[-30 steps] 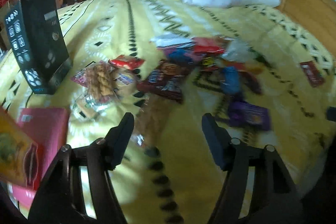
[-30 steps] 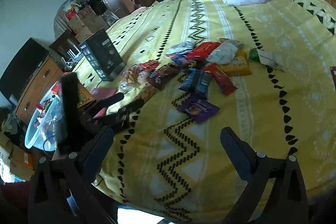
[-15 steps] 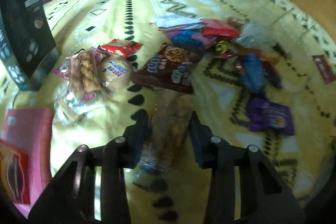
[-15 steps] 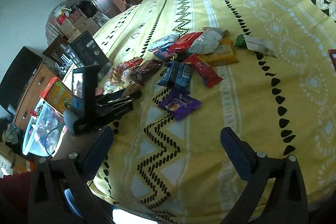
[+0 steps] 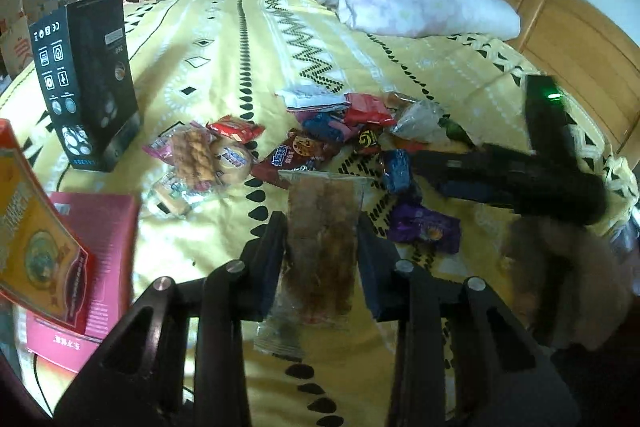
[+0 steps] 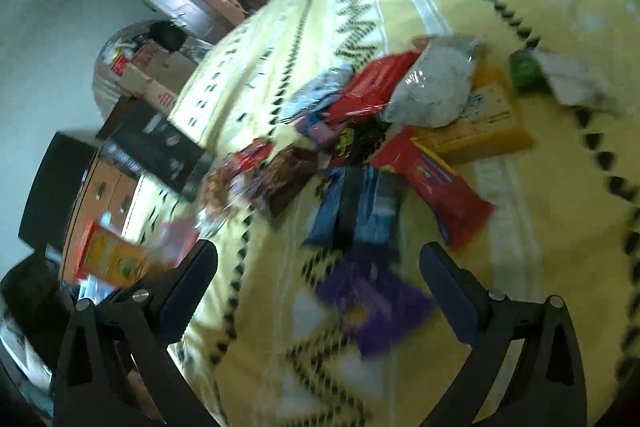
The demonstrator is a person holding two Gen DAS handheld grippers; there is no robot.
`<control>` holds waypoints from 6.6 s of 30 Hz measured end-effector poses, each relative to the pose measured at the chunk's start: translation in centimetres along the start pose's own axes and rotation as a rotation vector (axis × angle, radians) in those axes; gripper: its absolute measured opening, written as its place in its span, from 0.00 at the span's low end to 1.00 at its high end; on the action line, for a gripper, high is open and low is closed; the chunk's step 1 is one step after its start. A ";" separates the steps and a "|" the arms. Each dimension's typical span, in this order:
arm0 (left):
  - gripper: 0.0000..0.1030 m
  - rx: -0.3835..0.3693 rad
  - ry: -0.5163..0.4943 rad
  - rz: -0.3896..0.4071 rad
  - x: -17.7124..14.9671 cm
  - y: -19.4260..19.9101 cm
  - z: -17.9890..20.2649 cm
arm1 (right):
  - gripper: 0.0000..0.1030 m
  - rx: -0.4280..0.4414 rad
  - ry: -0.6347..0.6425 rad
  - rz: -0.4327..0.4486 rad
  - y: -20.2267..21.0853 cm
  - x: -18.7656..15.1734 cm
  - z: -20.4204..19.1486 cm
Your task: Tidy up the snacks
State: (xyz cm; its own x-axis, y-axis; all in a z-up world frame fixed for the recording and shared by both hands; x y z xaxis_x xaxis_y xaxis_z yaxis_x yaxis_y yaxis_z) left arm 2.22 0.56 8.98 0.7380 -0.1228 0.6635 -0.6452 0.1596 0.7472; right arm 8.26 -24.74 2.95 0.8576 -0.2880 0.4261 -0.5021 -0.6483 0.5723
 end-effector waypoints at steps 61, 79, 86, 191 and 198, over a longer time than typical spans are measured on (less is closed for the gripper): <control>0.99 0.099 0.011 0.015 -4.3 -1.3 -1.0 | 0.47 -0.182 0.345 -0.091 5.5 -10.2 -4.2; 1.00 0.105 0.056 0.012 -3.9 -0.8 -1.9 | 0.87 -0.127 0.242 -0.096 5.3 -10.6 -3.2; 1.00 0.100 0.073 0.018 -3.6 -0.6 -2.1 | 0.29 -0.130 0.307 -0.112 5.2 -11.1 -4.3; 0.34 0.578 0.595 0.118 -3.5 19.1 -32.8 | 0.46 0.335 0.774 -0.351 -17.5 -8.9 -52.2; 0.34 0.592 0.640 0.097 -3.7 19.3 -34.3 | 0.46 0.329 0.777 -0.370 -18.4 -9.2 -53.0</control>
State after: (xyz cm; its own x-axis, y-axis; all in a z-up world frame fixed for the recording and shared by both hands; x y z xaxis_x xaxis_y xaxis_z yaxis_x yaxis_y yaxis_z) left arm -6.23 37.75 19.62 0.5290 0.4662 0.7091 -0.5768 -0.4153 0.7034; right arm 3.73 27.18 25.67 0.5816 0.4550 0.6743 -0.0516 -0.8066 0.5888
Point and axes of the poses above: each gripper's, at about its wrist camera, not at the fingertips, and y roughly against the way its jaws point, z to its right, x to its top, the point moved 2 cm from there along -y, roughly the way its jaws point, and after that the axes turned 10 degrees about x, right-handed, at the moved point
